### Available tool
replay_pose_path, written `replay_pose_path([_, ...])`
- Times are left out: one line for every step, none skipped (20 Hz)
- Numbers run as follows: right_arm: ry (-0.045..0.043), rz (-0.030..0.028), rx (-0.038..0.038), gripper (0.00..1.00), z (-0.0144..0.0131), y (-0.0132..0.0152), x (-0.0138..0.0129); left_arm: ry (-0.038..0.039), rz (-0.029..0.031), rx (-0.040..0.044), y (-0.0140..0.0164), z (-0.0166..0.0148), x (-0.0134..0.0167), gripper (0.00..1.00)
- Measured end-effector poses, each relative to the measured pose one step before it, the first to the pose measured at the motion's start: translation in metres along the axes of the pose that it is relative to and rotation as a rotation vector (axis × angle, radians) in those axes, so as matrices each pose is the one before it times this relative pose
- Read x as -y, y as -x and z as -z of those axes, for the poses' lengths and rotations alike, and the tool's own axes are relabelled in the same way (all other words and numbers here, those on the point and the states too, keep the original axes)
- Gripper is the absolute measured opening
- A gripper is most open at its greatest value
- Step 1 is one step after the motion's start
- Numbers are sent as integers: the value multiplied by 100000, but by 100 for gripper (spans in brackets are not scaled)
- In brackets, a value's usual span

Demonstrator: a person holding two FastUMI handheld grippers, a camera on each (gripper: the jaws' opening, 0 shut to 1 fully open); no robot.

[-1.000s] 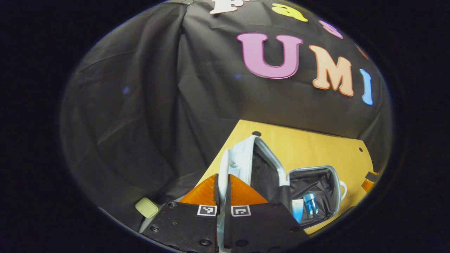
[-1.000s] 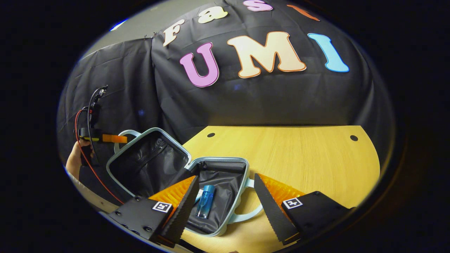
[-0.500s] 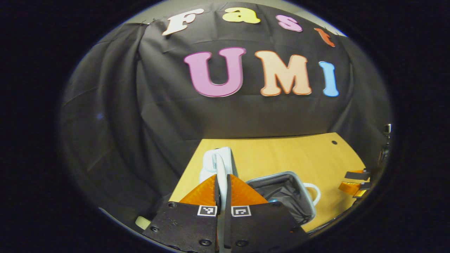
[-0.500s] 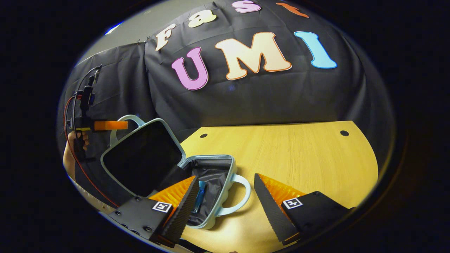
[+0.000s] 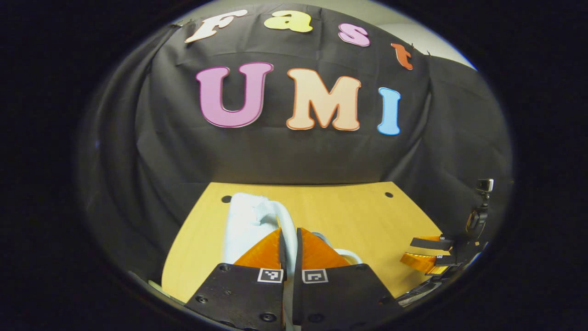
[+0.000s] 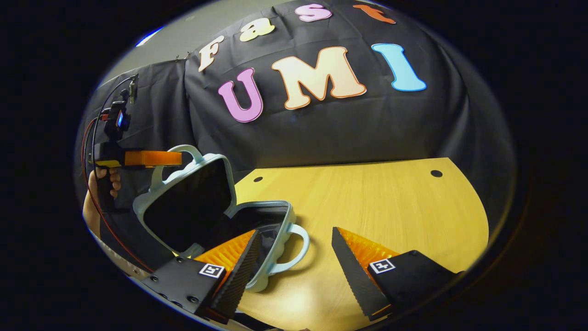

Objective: First open the suitcase, pack the skin care products into it, and then close the suitcase.

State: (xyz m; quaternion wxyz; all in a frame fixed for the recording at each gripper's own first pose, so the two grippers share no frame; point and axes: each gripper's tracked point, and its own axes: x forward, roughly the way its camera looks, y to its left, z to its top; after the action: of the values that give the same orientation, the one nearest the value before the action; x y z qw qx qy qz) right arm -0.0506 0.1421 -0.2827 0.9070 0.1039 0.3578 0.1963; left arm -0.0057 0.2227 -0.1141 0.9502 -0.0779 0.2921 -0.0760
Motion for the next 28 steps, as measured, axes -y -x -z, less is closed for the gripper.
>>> replay_pose_path([-235, 1132, 479, 98, -195, 443, 705, 1144, 2924, -849, -671, 325, 1210, 1])
replay_pose_path([-431, 1019, 638, 98, -176, 385, 609, 1178, 2825, -1189, -615, 350, 1213, 1])
replay_pose_path([-474, 1117, 578, 98, -218, 350, 662, 1281, 2455, -1055, -747, 387, 894, 2])
replay_pose_path([-545, 1109, 480, 98, -128, 403, 622, 988, 2201, -989, -604, 402, 848, 2])
replay_pose_path([-643, 1017, 283, 98, -148, 403, 625, 852, 1481, -1289, -774, 453, 807, 2])
replay_pose_path([-432, 945, 69, 94, 0, 234, 551, 489, 1274, -811, -582, 350, 599, 2])
replay_pose_path([-147, 916, -15, 94, 70, 314, 576, 394, 1140, -897, -624, 570, 724, 2])
replay_pose_path([16, 639, -134, 94, 44, 124, 397, 160, 707, -1329, -481, 457, 563, 2])
replay_pose_path([200, 573, -220, 94, 61, 270, 432, -36, 737, -1025, -674, 504, 555, 3])
replay_pose_path([446, 404, -325, 98, 0, 213, 361, 21, 377, -870, -597, 474, 570, 4])
replay_pose_path([609, 372, -71, 98, 13, 251, 291, -376, 461, -1436, -727, 614, 489, 3])
replay_pose_path([538, 311, 13, 98, -51, 219, 238, -220, 480, -1476, -621, 611, 556, 3])
replay_pose_path([405, 273, 72, 98, -150, 211, 231, -634, 676, -1685, -606, 834, 483, 3])
replay_pose_path([303, 279, 51, 94, -111, 40, 167, -765, 464, -1545, -641, 721, 530, 4])
replay_pose_path([3, 234, 61, 94, -47, 88, 231, -994, 232, -1828, -470, 760, 355, 4])
replay_pose_path([-36, 257, 101, 94, 46, 119, 194, -583, 224, -1687, -610, 635, 300, 4])
replay_pose_path([-65, 121, -16, 94, -154, 91, 163, -288, 147, -1716, -528, 805, 407, 4])
replay_pose_path([86, 324, -158, 98, 49, 155, 137, 239, -320, -1114, -644, 268, 102, 4])
replay_pose_path([135, 404, 200, 98, -28, 183, 264, 1877, -133, 100, -719, 134, 209, 6])
replay_pose_path([72, 271, 512, 94, -175, 89, 144, 2688, -52, -708, -483, 229, 394, 7])
replay_pose_path([88, -54, 1095, 98, -401, 122, 103, 2402, 96, -678, -50, 625, 287, 12])
replay_pose_path([346, -41, 1530, 98, -496, 164, 141, 1622, 181, 1611, 257, 27, 430, 13])
replay_pose_path([671, -126, 1538, 98, -628, 202, 221, 385, -1634, 6181, 280, -943, 449, 26])
replay_pose_path([948, 1, 2190, 98, -632, 133, 272, -1002, -1506, 8040, 447, -2205, 439, 22])
replay_pose_path([1138, -489, 2841, 98, -956, 290, 122, -1857, -2581, 6650, 333, -1569, 455, 27])
replay_pose_path([2053, -310, 3319, 98, -1130, 201, 101, -1871, -2935, 6574, 588, -1540, 172, 38])
replay_pose_path([3148, 64, 4015, 98, -1367, 163, 173, -1921, -3632, 6036, 562, -1415, 119, 58])
replay_pose_path([3258, 35, 4703, 98, -1589, 201, 102, -1815, -3828, 5960, 478, -1713, 20, 67])
